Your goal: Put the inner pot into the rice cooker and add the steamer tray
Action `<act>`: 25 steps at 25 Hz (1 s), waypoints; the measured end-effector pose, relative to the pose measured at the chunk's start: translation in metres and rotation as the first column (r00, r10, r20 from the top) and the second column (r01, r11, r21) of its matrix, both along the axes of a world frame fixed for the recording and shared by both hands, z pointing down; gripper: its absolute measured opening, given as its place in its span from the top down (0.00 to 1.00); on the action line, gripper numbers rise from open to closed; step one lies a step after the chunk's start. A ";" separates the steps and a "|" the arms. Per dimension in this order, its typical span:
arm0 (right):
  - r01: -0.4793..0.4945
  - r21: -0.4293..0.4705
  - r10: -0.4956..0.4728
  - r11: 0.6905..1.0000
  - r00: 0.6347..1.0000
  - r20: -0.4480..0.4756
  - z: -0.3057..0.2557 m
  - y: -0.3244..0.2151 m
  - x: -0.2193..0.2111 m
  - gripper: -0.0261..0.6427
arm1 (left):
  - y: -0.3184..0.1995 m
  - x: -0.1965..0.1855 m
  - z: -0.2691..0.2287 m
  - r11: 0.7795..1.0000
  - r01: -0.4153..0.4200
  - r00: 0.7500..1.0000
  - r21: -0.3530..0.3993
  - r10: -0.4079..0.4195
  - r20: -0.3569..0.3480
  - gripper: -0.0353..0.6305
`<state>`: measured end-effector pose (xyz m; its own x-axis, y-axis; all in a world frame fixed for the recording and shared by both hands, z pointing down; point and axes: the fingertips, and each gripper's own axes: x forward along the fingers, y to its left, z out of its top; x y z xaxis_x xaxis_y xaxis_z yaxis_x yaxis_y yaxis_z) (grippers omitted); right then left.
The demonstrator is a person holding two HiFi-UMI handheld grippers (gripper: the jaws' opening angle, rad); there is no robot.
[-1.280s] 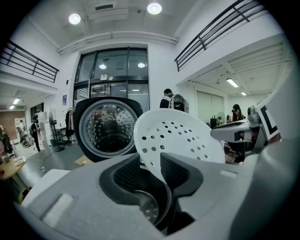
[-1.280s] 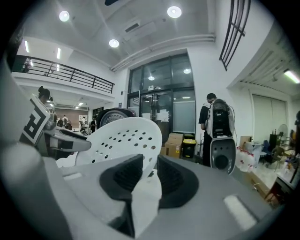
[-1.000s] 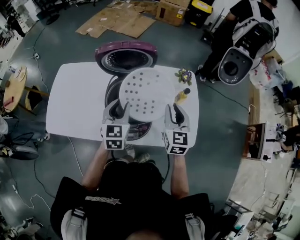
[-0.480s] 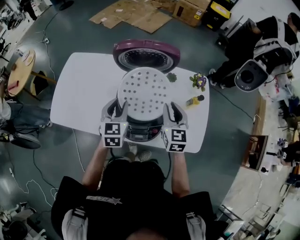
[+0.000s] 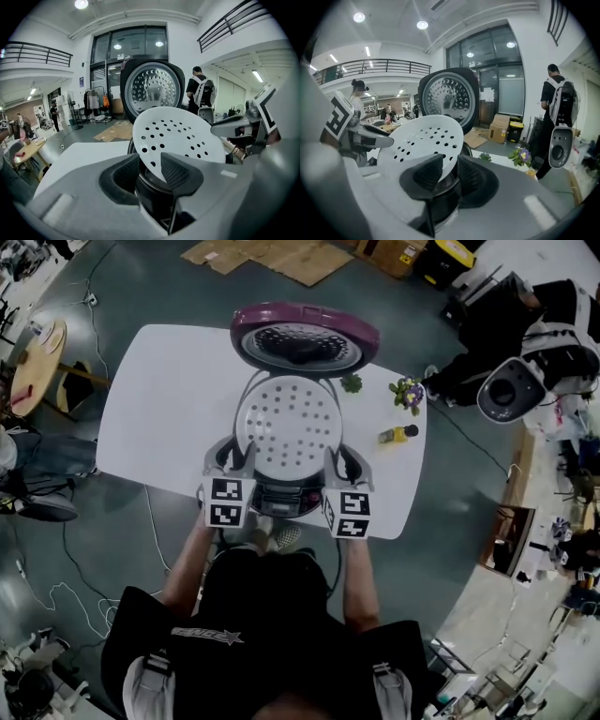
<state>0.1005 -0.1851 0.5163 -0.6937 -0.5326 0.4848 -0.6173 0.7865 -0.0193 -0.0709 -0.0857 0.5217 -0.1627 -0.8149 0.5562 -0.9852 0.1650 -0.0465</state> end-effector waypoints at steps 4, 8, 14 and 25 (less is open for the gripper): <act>0.004 -0.033 -0.005 0.999 1.000 -0.028 0.015 0.000 0.000 0.81 | 0.000 0.000 0.014 0.999 -0.004 1.000 -0.043 0.004 -0.005 0.72; 0.002 -0.053 -0.004 0.999 0.999 -0.049 0.026 -0.002 0.001 0.81 | -0.002 0.001 0.026 0.997 0.002 1.000 -0.078 -0.004 -0.019 0.71; -0.008 -0.083 0.001 0.997 0.996 -0.087 0.037 -0.008 0.000 0.81 | -0.004 0.002 0.034 0.994 0.004 0.999 -0.107 -0.007 -0.032 0.71; -0.005 -0.147 -0.012 0.989 0.994 -0.113 0.049 -0.007 -0.009 0.81 | -0.007 0.002 0.042 0.988 0.003 0.995 -0.152 -0.017 -0.096 0.71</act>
<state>0.0913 -0.1917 0.5658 -0.6316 -0.4479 0.6329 -0.6196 0.7822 -0.0648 -0.0692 -0.0931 0.5639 -0.1099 -0.7190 0.6863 -0.9846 0.1733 0.0239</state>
